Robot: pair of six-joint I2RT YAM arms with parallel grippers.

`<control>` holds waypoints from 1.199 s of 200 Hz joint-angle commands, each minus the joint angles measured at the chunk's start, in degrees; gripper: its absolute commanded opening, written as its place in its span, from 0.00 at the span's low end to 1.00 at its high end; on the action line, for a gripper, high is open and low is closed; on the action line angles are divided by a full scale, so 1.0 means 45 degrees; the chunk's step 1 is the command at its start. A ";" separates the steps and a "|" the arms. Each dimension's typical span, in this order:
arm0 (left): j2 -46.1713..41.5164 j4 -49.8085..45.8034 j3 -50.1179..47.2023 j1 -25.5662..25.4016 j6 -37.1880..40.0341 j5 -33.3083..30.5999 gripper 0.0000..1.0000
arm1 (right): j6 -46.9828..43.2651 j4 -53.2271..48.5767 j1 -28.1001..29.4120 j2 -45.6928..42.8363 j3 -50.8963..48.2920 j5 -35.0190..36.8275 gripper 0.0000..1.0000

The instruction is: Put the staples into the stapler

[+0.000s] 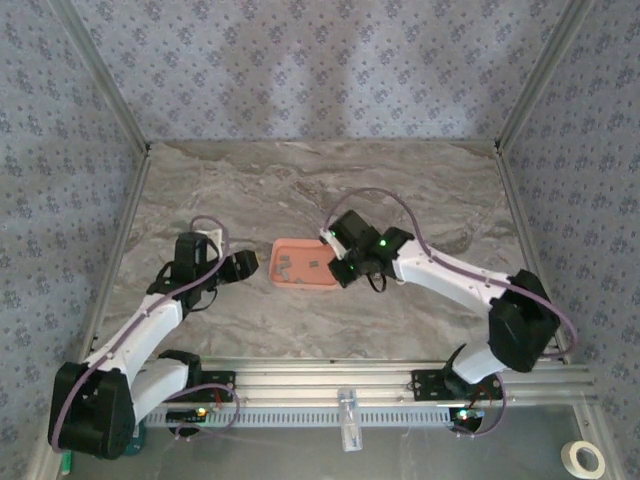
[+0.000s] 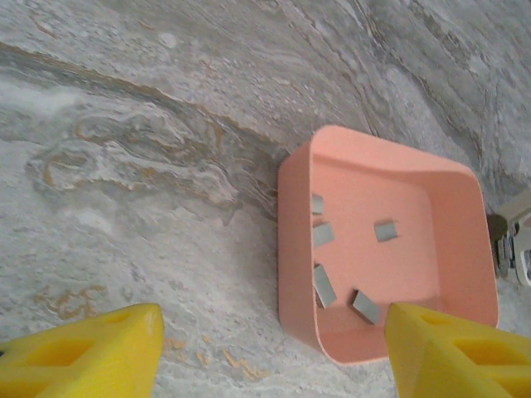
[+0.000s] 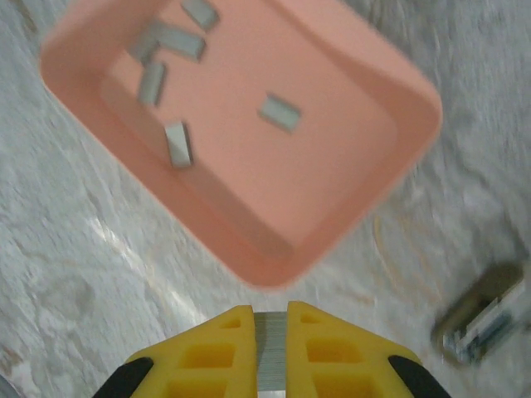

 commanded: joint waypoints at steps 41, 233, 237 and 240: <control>-0.0344 0.0580 -0.0385 -0.1328 0.0585 -0.0545 0.71 | 0.3718 0.0309 0.1183 -0.2477 -0.3681 0.2333 0.13; -0.1254 0.0545 -0.0725 -0.1537 0.0897 -0.1239 0.72 | 0.6927 -0.1074 0.1569 -0.0174 -0.3913 0.2922 0.30; -0.1251 0.0551 -0.0723 -0.1537 0.0900 -0.1241 0.72 | 0.6962 -0.1304 0.1572 -0.0240 -0.3784 0.2916 0.32; -0.1245 0.0547 -0.0725 -0.1537 0.0898 -0.1240 0.72 | 0.6965 -0.1478 0.1572 -0.0317 -0.3695 0.2904 0.33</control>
